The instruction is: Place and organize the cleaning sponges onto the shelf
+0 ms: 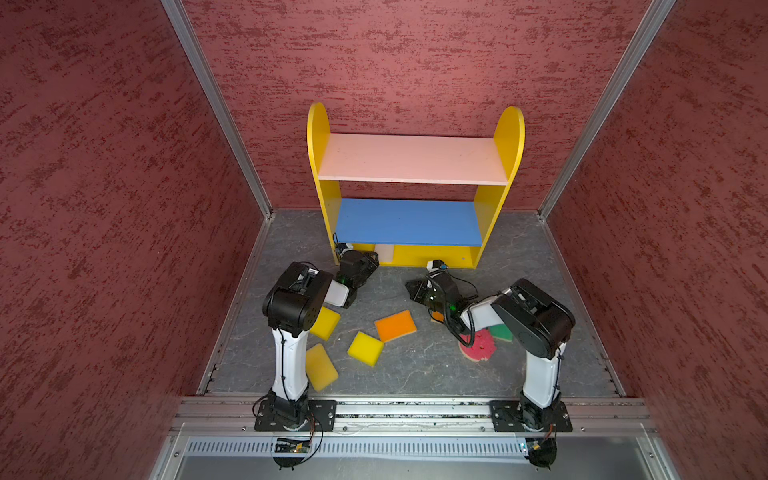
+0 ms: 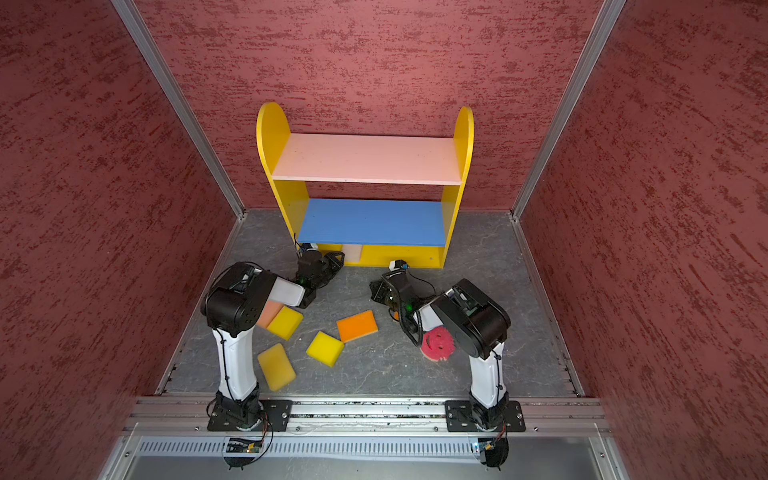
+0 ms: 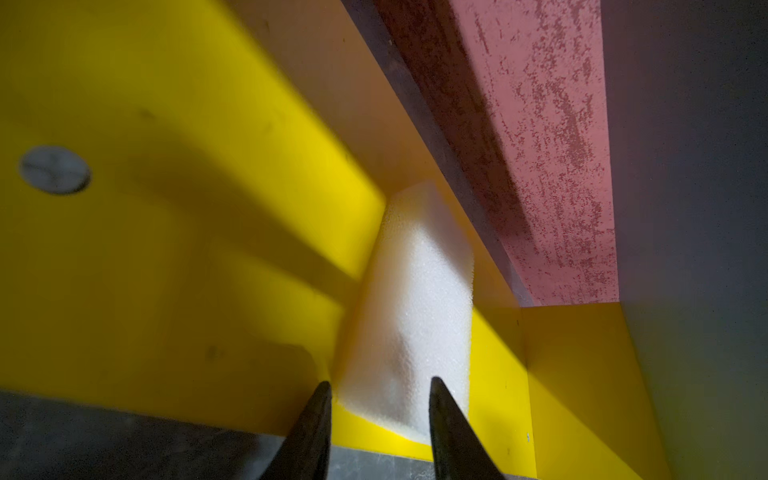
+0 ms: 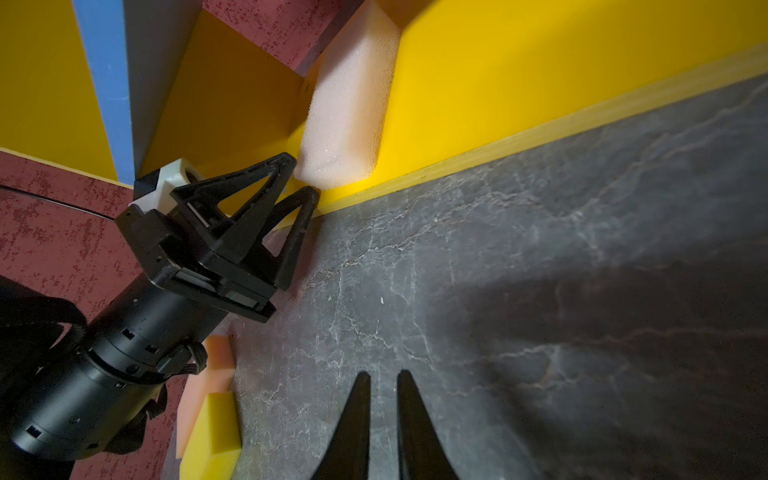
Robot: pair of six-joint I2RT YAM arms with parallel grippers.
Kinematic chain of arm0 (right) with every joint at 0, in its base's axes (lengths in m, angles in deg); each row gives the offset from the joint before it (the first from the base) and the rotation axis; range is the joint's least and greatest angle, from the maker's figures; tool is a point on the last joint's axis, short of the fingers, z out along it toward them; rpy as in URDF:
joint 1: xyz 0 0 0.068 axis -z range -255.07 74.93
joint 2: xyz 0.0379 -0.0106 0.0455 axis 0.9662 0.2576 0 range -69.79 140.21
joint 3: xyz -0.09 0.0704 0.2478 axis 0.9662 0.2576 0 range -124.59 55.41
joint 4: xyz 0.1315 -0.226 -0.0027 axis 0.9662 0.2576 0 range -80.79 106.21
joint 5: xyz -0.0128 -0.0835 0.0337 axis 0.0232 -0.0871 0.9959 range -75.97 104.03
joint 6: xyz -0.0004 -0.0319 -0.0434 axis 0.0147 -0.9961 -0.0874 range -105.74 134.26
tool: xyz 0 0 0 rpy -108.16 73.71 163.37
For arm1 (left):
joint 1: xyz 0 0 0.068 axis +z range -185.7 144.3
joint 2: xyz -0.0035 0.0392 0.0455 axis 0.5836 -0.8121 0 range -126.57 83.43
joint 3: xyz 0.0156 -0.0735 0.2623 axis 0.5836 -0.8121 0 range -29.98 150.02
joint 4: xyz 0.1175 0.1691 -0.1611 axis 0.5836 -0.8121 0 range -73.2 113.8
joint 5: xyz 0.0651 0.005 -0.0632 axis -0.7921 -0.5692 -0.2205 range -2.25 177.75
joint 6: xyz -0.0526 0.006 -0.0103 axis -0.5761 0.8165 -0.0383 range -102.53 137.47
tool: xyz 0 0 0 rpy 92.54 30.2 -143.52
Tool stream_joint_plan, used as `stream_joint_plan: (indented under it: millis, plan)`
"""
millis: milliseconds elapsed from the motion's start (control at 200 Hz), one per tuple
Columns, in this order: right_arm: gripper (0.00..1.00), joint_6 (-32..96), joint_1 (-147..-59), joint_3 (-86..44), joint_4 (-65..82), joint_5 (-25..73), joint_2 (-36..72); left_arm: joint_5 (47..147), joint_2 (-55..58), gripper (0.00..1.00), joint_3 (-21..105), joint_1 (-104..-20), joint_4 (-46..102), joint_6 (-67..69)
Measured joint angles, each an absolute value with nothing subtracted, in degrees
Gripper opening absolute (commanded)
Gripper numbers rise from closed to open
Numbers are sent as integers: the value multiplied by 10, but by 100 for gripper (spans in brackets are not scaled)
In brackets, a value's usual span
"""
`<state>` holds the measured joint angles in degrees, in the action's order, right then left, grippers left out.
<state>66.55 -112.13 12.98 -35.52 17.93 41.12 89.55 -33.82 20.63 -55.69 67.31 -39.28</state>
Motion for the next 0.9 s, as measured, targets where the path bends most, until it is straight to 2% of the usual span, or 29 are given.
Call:
stream_joint_plan:
  millis: [461,756,902]
  plan:
    - [17,673,-1113,130,-371,192,428,889,-345,19,225,-566,656,-393]
    - [17,676,-1110,137,-385,201,429,887,-345,19,226,-574,653,-393]
    - [18,678,-1109,142,-393,202,429,885,-345,23,226,-578,652,-393]
